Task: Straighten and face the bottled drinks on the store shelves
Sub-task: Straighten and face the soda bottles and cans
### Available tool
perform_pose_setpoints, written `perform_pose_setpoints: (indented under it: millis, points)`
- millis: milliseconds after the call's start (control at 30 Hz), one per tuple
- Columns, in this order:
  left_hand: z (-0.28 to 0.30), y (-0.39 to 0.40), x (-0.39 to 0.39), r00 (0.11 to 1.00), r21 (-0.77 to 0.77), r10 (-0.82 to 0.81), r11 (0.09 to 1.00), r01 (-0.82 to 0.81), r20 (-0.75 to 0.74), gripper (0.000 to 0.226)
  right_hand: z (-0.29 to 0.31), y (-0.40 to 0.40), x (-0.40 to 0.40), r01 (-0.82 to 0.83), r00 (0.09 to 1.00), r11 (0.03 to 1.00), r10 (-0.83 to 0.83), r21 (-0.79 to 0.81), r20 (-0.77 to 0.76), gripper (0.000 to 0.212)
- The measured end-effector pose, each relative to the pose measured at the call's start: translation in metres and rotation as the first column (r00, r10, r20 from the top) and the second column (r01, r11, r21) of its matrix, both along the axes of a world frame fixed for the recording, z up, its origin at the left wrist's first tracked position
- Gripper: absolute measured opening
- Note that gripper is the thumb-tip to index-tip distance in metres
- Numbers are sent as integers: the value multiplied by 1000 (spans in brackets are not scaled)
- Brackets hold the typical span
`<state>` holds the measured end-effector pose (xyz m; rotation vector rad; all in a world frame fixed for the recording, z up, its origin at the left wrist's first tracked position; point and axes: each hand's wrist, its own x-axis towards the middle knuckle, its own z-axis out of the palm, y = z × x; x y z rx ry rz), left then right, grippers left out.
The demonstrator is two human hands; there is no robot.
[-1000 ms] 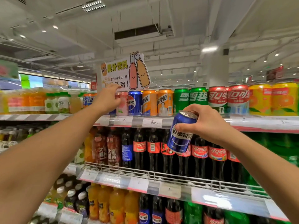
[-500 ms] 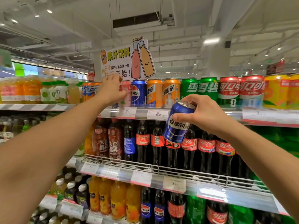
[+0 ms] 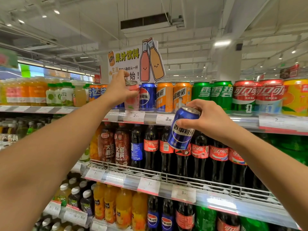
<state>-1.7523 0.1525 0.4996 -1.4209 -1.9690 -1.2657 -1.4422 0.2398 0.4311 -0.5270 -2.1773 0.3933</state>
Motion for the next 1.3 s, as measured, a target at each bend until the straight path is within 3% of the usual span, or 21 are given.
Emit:
perform_pose_setpoints:
  millis: [100,233,467,733,900,1067,1200,1300]
  points:
    - [-1,-4,2,999,-47,-36,998,35,-19,93,1,-3,-2,-16,1000,1000,16,1,1,51]
    - [-3,-10,-1,995,-58,-83,995,80,-47,90,7,-7,-9,-34,999,999,34,0,1,46]
    - [-5,-39,-4,985,218,-171,961,167,-2,74,30,-10,-42,-74,997,996,74,55,-1,57]
    - [-20,-101,-7,989,252,-149,956,149,-17,76,66,-29,-112,-152,988,970,151,190,18,49]
    - [-43,-137,-3,987,280,-158,948,150,4,76,81,-33,-151,-154,987,937,157,313,17,62]
    - [-65,-165,-3,986,281,-164,948,146,40,73,91,-36,-187,-77,997,886,67,458,39,60]
    - [-78,-179,-7,993,260,-119,959,108,24,77,102,-24,-212,50,993,873,-97,485,73,46]
    - [-86,-184,-11,995,251,-95,964,86,26,77,104,-18,-225,114,972,861,-199,495,123,51]
